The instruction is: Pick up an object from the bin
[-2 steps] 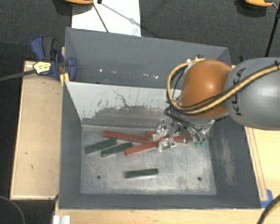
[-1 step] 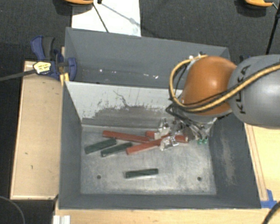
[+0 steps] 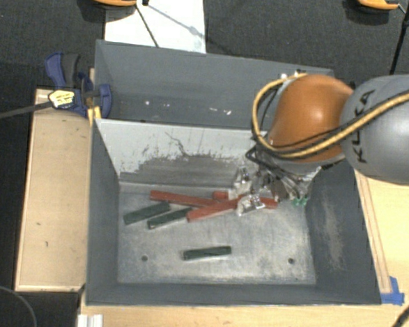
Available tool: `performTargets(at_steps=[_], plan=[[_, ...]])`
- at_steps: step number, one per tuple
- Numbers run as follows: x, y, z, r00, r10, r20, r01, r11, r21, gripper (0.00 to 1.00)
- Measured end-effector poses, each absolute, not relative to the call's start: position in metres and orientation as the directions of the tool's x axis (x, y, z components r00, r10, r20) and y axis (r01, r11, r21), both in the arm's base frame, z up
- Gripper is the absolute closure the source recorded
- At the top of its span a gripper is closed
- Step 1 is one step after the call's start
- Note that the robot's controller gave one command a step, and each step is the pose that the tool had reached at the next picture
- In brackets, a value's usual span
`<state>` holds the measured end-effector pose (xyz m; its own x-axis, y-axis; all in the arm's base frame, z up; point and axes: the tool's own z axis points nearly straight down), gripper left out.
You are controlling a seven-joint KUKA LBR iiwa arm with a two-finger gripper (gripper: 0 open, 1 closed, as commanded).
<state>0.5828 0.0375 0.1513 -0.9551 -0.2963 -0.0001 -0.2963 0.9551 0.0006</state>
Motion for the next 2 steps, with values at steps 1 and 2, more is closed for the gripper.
performTargets(at_steps=[1,2], plan=[[0.584,0.038,0.166,-0.955,-0.296,-0.004,-0.296,0.955,-0.001,1.00],[0.584,0.038,0.177,-0.955,-0.295,-0.003,-0.295,0.955,0.000,1.00]])
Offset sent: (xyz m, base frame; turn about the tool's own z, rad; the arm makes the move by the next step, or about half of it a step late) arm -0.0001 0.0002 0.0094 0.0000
